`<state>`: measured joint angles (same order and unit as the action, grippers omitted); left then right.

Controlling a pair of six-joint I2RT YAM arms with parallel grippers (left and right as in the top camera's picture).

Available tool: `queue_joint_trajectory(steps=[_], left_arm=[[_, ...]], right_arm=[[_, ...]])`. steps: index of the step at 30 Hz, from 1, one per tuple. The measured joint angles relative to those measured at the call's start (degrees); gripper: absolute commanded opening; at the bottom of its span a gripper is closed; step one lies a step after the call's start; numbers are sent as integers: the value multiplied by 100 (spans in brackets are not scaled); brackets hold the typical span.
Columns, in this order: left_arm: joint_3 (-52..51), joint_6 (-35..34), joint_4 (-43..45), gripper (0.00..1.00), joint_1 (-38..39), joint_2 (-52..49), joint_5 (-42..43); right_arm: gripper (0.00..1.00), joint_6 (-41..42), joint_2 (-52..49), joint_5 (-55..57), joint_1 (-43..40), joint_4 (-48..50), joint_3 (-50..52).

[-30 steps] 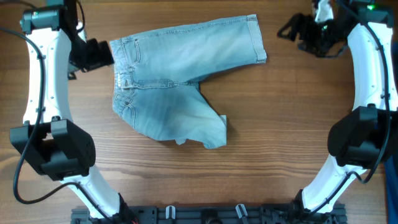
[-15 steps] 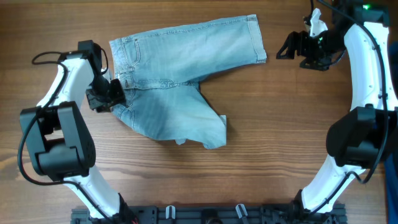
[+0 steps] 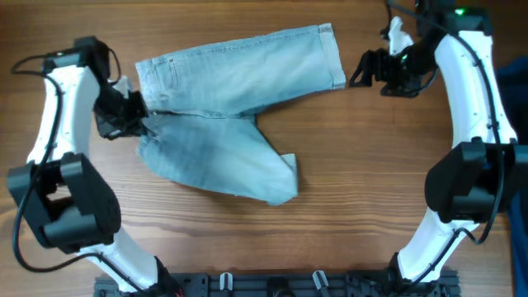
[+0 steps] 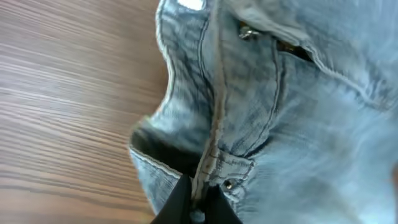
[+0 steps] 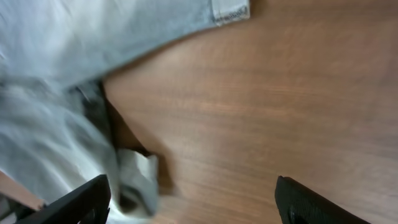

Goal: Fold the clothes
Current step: 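Pull the right leg hem outward with the right gripper to flatten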

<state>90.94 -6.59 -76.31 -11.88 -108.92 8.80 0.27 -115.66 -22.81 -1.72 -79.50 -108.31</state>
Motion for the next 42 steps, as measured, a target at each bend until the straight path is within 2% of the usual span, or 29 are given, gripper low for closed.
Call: queue_joint_trajectory(steps=[2, 6, 10, 13, 14, 19, 22, 23, 24, 26, 28, 32, 35, 38, 39, 40, 42], left_arm=[[24, -116, 48, 11, -177, 26, -101], [24, -306, 63, 20, -404, 26, -236], [26, -363, 63, 25, -442, 28, -297], [26, -367, 39, 25, -437, 28, -297], [26, -367, 28, 26, -437, 28, -297], [26, -380, 4, 26, -437, 28, -297], [26, -380, -61, 26, -437, 28, -299], [26, -380, -81, 26, -437, 28, -297], [26, -380, -103, 26, -437, 28, -299], [26, -380, -140, 26, -437, 28, -299], [26, -380, -192, 26, -437, 28, -299], [26, -391, -219, 15, -437, 28, -302], [26, -402, -214, 12, -437, 28, -299], [26, -404, -184, 12, -437, 28, -304], [26, -404, -166, 12, -437, 28, -302], [26, -404, -151, 12, -437, 28, -302], [26, -404, -116, 12, -437, 28, -302]], right_arm=[[83, -131, 0, -24, 87, 46, 350], [83, -986, 0, -721, 365, 111, 1314], [84, -1491, 2, -1169, 1259, 566, 2118], [82, -1051, 7, -970, 2017, 1425, 2763], [77, -802, 7, -922, 2293, 1668, 2977], [65, -9, 11, -883, 2761, 2243, 3217], [52, 435, 11, -883, 2994, 2520, 3257], [38, 643, 11, -881, 3071, 2667, 3265], [31, 809, 11, -879, 3121, 2778, 3272], [4, 1051, 11, -866, 3174, 2916, 3281], [4, 1156, 11, -839, 3191, 2966, 3285], [5, 1327, 68, -365, 3086, 2706, 3285], [5, 1373, 555, 334, 2747, 2323, 3285], [5, 1355, 1488, 918, 2343, 1965, 3268], [9, 1357, 1821, 1034, 2240, 1906, 3239], [27, 1355, 2122, 1134, 2179, 1862, 3202], [26, 1346, 2555, 1252, 2166, 1738, 3119]])
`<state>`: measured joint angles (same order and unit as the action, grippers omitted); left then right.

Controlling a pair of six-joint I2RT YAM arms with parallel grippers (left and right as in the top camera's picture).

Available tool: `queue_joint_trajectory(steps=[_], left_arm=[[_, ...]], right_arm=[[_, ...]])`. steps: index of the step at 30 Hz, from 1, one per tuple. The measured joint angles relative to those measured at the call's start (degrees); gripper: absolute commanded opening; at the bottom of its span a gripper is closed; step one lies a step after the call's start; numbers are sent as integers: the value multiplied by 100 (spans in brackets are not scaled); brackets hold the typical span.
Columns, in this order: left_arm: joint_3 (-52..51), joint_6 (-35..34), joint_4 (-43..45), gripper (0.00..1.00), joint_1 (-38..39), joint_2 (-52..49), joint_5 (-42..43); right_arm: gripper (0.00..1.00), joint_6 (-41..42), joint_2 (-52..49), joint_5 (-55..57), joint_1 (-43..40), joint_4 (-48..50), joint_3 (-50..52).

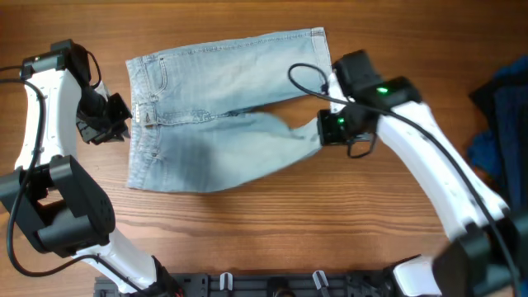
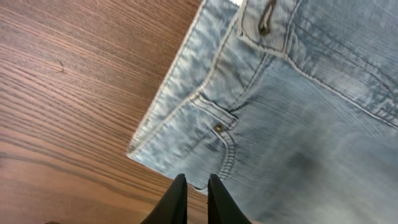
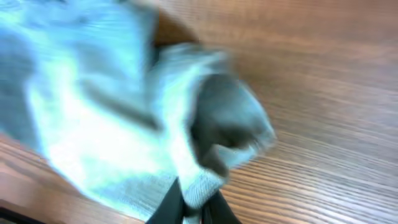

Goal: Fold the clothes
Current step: 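Pull the right leg hem outward with the right gripper to flatten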

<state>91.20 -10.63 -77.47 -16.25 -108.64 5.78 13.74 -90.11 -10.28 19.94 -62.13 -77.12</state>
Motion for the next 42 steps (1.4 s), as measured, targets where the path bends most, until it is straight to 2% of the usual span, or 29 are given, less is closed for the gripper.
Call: queue_joint_trajectory(steps=[1, 3, 4, 7, 9, 10, 13, 17, 18, 20, 21, 22, 23, 24, 28, 31, 34, 35, 36, 37, 38, 40, 42], left_arm=[[0, 0, 17, 12, 0, 0, 0], [0, 0, 35, 13, 0, 0, 2], [0, 0, 35, 13, 0, 0, 2], [0, 0, 35, 16, 0, 0, 2], [0, 0, 37, 17, 0, 0, 0], [0, 0, 35, 25, 0, 0, 2], [0, -9, 59, 32, 0, 0, 2], [0, -20, 125, 34, 0, 0, -15], [0, -20, 125, 35, 0, 0, -15], [0, -20, 125, 37, 0, 0, -15], [0, -17, 125, 37, 0, 0, -15], [0, -20, 120, 38, 0, 0, -15], [0, -20, 118, 39, 0, 0, -15], [0, -20, 105, 42, 0, 0, -15], [0, -31, 90, 55, 0, 0, -15], [0, -24, 87, 59, 0, 0, -15], [0, -22, 76, 59, 0, 0, -15], [0, -22, 76, 60, 0, 0, -15], [0, -22, 76, 63, 0, 0, -17], [0, -22, 74, 66, 0, 0, -15], [0, -24, 79, 66, 0, 0, -15], [0, -22, 79, 66, 0, 0, -15], [0, -22, 48, 60, 0, 0, 33]], right_arm=[[44, -7, 144, 31, 11, -94, -24], [63, 42, 199, 142, 15, -262, -28], [69, 131, 190, 267, 15, -326, -15], [75, 350, 188, 634, 2, -319, 74], [76, 439, 166, 772, -70, -208, 179], [76, 466, 131, 800, -162, -96, 289], [77, 404, -39, 719, -413, 717, 774], [76, 85, -522, 391, -483, 2055, 1309], [74, 17, -667, 345, -483, 2321, 1364], [60, -101, -968, 264, -483, 2708, 1379], [46, -157, -1097, 221, -483, 2844, 1379], [20, -203, -1252, 96, -483, 3001, 1379], [8, -289, -1335, -59, -483, 3056, 1379], [5, -402, -1397, -214, -483, 3091, 1379], [4, -557, -1423, -251, -544, 3040, 1379], [4, -236, -1233, 601, -935, 2879, 1377], [4, -46, -1040, 848, -1449, 2988, 1305], [10, -24, -1038, 863, -1567, 3003, 1287], [56, -9, -1038, 868, -1668, 3029, 1285], [90, -20, -1038, 876, -1738, 3093, 1285], [98, -11, -1038, 887, -1788, 3200, 1285], [98, -131, -1038, 883, -1869, 3346, 1281], [97, -186, -1038, 881, -1895, 3195, 1279]])
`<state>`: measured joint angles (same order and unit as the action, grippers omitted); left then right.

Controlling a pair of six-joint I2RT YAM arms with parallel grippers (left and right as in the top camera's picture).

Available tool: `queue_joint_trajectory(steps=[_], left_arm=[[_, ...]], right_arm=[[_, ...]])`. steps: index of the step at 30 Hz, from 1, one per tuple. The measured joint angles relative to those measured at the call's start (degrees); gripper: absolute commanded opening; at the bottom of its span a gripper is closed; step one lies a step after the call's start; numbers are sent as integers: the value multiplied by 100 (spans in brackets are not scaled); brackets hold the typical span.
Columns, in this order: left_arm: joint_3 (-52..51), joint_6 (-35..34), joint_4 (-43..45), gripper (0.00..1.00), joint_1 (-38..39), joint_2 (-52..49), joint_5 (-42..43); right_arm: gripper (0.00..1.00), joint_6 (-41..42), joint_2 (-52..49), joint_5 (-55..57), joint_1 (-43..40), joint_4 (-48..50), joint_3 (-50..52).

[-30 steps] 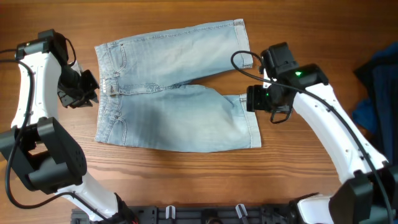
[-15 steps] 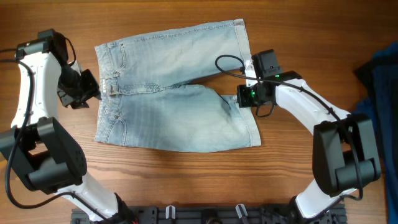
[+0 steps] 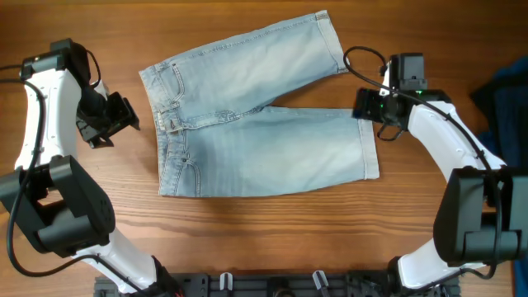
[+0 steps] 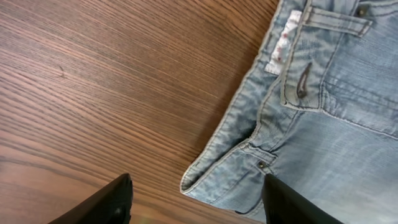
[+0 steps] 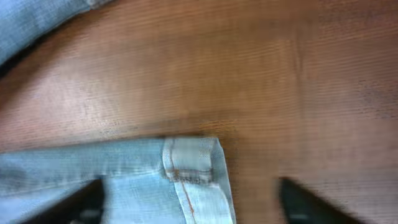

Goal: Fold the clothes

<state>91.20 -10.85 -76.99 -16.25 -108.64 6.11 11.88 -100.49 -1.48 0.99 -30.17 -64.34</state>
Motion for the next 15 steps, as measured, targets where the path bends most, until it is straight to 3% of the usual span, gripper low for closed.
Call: queue_joint_trajectory(steps=[4, 9, 15], left_arm=[[0, 13, -177, 48, 0, 0, 286], [-127, 2, -367, 46, 129, 31, 393], [-1578, -605, 350, 51, 745, 883, 400]], right_arm=[[94, 90, 39, -214, -181, -649, 2], [95, 142, 577, -881, -632, -1834, 0], [99, 221, 1397, -1467, -732, -3080, -11]])
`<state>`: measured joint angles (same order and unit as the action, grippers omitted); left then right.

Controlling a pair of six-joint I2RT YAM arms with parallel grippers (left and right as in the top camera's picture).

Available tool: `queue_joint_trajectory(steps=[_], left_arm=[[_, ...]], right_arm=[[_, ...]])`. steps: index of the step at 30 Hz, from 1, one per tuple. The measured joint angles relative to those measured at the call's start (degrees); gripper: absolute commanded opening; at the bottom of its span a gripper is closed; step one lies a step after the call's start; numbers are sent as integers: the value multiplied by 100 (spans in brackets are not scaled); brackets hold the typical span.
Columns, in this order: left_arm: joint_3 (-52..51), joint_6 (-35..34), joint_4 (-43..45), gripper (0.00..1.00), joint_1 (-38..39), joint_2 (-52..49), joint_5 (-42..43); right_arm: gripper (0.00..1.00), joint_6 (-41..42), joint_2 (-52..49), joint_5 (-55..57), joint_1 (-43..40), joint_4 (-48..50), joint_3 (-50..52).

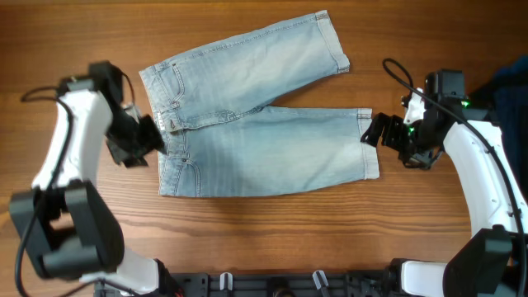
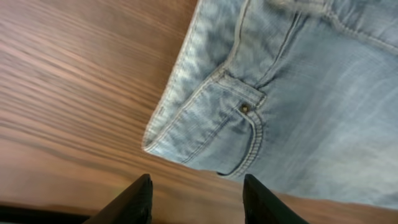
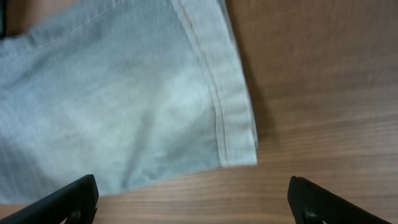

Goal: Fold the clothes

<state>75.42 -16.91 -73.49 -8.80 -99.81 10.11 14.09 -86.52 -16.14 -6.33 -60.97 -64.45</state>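
Observation:
Light blue denim shorts (image 1: 256, 136) lie flat on the wooden table, waistband (image 1: 165, 124) to the left, both legs running right. My left gripper (image 1: 136, 140) is open just left of the waistband's lower corner (image 2: 186, 130), which shows above its fingertips (image 2: 134, 202) with nothing between them. My right gripper (image 1: 386, 132) stands open just right of the lower leg's hem (image 1: 369, 144). In the right wrist view that hem (image 3: 227, 93) lies ahead of the wide-spread fingers (image 3: 68, 199), apart from them.
A dark blue garment (image 1: 505, 91) lies at the table's right edge, beyond the right arm. A black rail (image 1: 272, 285) runs along the front edge. Bare wood (image 1: 264, 239) lies between the shorts and the rail.
My left gripper has moved down and right, close to the waistband's lower corner. My right gripper has moved down beside the lower hem's middle. Both stay open; the shorts lie as before.
The shorts first lay crumpled, lower leg folded under, my left gripper shut on the waistband and the right one open beyond the upper hem. Then the right gripper was shut on the lower leg's end, stretched rightward. Later both were open, the shorts flat, as now.

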Motion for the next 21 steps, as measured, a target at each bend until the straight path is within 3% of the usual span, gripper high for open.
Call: queue_joint_trajectory(steps=[3, 11, 15, 21], left_arm=[[-1038, -697, 411, 58, 291, 562, -17], [-2579, -1893, 2181, 54, 393, 737, -39], [-2682, -2170, 2321, 49, 393, 739, -157], [-2811, -2315, 1906, 56, 393, 739, -190]], right_arm=[[100, 22, 4, -94, 0, -92, 42], [100, 151, 4, -378, 0, 448, 807], [99, 221, 7, -546, 0, 881, 1235], [99, 243, 7, -595, 0, 1029, 1408]])
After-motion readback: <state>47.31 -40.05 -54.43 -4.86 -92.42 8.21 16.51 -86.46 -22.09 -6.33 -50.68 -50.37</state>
